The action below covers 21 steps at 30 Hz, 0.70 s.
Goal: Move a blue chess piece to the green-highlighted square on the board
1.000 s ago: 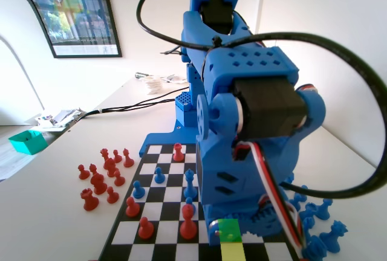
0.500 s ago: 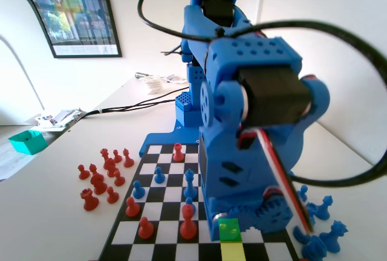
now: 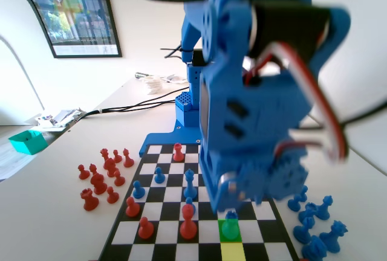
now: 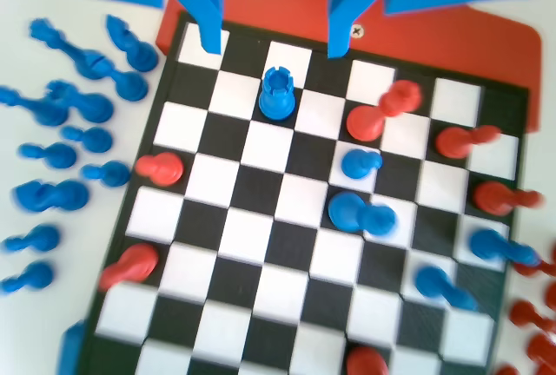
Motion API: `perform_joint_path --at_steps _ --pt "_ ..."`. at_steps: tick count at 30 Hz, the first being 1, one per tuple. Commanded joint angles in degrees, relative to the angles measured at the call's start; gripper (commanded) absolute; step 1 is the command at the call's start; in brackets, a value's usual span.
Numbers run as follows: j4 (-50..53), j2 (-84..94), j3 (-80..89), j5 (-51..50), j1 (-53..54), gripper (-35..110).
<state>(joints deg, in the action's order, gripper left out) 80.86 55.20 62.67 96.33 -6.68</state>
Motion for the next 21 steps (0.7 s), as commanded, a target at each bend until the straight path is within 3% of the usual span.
perform_joint_path --at_steps 1,6,21 --pt "5.8 15.0 1.5 0.5 -0.4 10" --pt "10.9 30.5 9.3 1.0 -1.1 1" --pt "19.6 75.8 32.9 4.6 -1.2 1"
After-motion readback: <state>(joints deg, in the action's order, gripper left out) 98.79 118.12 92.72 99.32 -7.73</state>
